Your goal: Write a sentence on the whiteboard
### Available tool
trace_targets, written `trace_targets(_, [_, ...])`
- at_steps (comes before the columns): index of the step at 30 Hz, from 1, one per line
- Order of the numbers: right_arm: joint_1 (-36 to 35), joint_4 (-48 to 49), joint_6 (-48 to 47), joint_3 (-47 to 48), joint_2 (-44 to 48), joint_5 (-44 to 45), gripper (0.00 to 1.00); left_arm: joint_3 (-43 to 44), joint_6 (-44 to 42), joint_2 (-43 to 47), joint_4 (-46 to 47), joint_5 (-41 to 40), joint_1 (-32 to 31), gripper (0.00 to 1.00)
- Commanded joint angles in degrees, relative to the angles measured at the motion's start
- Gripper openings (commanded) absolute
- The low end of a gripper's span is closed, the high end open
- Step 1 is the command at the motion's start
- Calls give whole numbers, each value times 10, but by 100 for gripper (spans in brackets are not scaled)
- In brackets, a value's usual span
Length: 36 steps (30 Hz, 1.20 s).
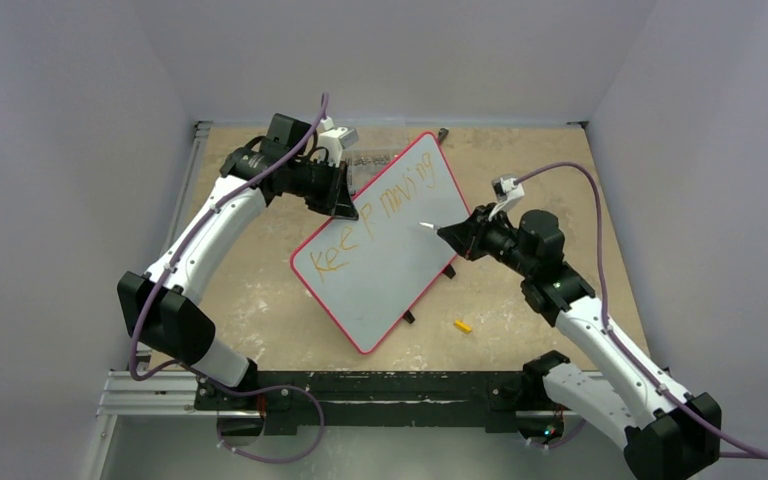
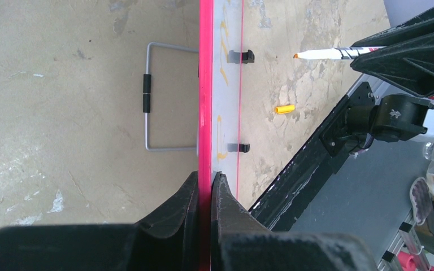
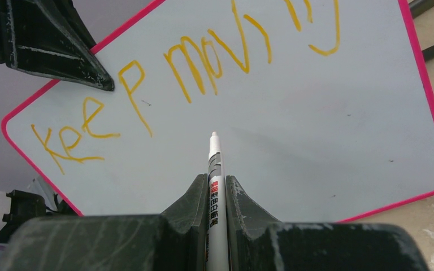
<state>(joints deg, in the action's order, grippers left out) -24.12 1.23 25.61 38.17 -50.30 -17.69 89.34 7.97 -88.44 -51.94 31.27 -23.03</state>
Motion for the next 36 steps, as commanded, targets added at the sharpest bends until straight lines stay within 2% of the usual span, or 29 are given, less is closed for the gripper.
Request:
trace_targets(1, [-9,21,-5,2,16,-38,0,-8,-21,2,2,-77,-10,0])
trace_targets(7, [-48,13,-5,6,26,-31,0,-4,-10,5,-3,-82,-10,0])
trace_targets(13, [-129,2,-4,42,-2,48,0,-9,-11,14,-1,-102,-10,0])
trace_targets(23, [-187,24,-17,36,-25,29,0,-13,-17,21,-3,-131,-10,0])
trace_targets(29, [-246,47,-19,26,-33,70,0,-11,-14,23,-3,-137,-9,0])
trace_targets(36, [-277,45,-13,26,-32,113,0,-4,7,32,-3,-136,-10,0])
